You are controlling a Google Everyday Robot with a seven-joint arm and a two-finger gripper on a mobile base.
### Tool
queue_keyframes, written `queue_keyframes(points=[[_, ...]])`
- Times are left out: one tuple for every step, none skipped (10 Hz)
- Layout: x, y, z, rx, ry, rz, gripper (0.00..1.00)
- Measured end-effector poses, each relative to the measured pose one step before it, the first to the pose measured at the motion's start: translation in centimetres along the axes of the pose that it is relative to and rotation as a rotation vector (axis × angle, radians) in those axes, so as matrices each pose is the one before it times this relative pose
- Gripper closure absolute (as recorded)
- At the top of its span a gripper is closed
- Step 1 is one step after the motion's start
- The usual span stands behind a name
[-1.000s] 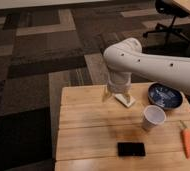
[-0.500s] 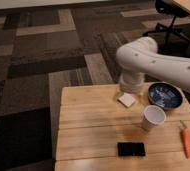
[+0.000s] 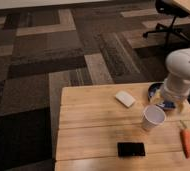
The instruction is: Place the pepper in the ceramic cup
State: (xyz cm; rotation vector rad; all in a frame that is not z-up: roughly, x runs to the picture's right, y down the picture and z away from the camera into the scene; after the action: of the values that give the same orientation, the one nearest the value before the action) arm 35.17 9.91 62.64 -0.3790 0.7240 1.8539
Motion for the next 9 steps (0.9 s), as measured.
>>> queue_keyframes(points=[[0.067, -1.534, 0.088, -0.00703, 0.00331, -0.00936, 0.35], [0.039, -0.383, 0.084, -0.00351, 0.00310, -0.00703, 0.35], [-0.026, 0.165, 0.010, -0.00138, 0.00059, -0.00184, 0.35], [0.012, -0.038, -0.004, -0.00009, -0.00004, 0.00074, 0.35], [-0.016, 0.049, -0.003, -0.00007, -0.00011, -0.00085, 0.35], [0.011, -0.016, 0.026, 0.00029, 0.00052, 0.00033, 0.35], [-0.818, -2.253, 0.906, 0.03271, -0.00959, 0.02888, 0.35], [-0.520, -1.502, 0.663, 0.00872, -0.00403, 0.02743, 0.35], [-1.085, -2.316, 1.270, -0.00919, -0.01262, 0.04667, 0.35]])
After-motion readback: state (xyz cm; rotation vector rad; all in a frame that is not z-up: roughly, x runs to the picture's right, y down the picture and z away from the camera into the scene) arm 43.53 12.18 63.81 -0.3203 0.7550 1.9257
